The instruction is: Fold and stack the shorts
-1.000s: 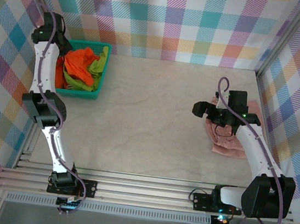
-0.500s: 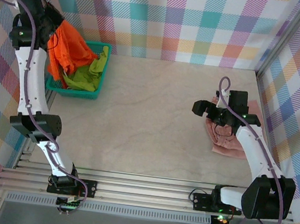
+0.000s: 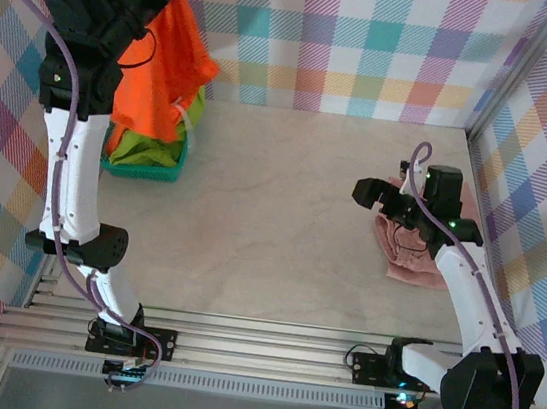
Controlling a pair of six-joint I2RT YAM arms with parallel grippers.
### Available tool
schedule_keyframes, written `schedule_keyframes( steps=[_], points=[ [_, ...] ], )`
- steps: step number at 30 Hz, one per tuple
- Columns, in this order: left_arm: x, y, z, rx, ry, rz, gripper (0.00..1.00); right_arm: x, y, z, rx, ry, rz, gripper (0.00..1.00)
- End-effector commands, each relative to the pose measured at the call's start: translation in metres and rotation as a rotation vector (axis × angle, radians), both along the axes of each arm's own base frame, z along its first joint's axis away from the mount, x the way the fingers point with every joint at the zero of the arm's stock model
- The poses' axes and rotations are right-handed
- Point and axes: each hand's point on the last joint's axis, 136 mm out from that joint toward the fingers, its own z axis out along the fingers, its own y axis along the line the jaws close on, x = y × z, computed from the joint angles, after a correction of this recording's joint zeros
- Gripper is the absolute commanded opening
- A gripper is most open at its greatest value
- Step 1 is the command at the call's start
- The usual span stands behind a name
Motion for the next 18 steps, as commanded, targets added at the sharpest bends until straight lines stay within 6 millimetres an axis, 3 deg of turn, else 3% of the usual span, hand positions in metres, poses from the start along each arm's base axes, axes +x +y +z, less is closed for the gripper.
schedule_keyframes(
  steps=[1, 4, 6, 11, 14, 18],
  points=[
    [-0.025, -0.038, 0.026, -0.007, -0.101, -0.123, 0.0, -0.004, 0.008, 0.019, 0.05, -0.061, 0.033, 1.0],
    [-0.011, -0.075, 0.0, 0.006, -0.024, -0.224, 0.0, -0.007, 0.011, 0.025, 0.058, -0.082, 0.048, 1.0],
    [-0.007, -0.112, -0.018, 0.026, 0.014, -0.316, 0.0, -0.009, 0.014, 0.028, 0.06, -0.096, 0.056, 1.0],
    [-0.021, -0.197, -0.051, 0.128, 0.026, -0.52, 0.0, -0.01, 0.02, 0.033, 0.06, -0.15, 0.084, 0.99],
    [-0.023, -0.225, -0.066, 0.15, 0.049, -0.575, 0.0, -0.01, 0.024, 0.037, 0.064, -0.184, 0.095, 0.97],
    [-0.019, -0.239, -0.087, 0.175, 0.107, -0.588, 0.0, -0.009, 0.038, 0.053, 0.063, -0.263, 0.134, 0.95]
  ],
)
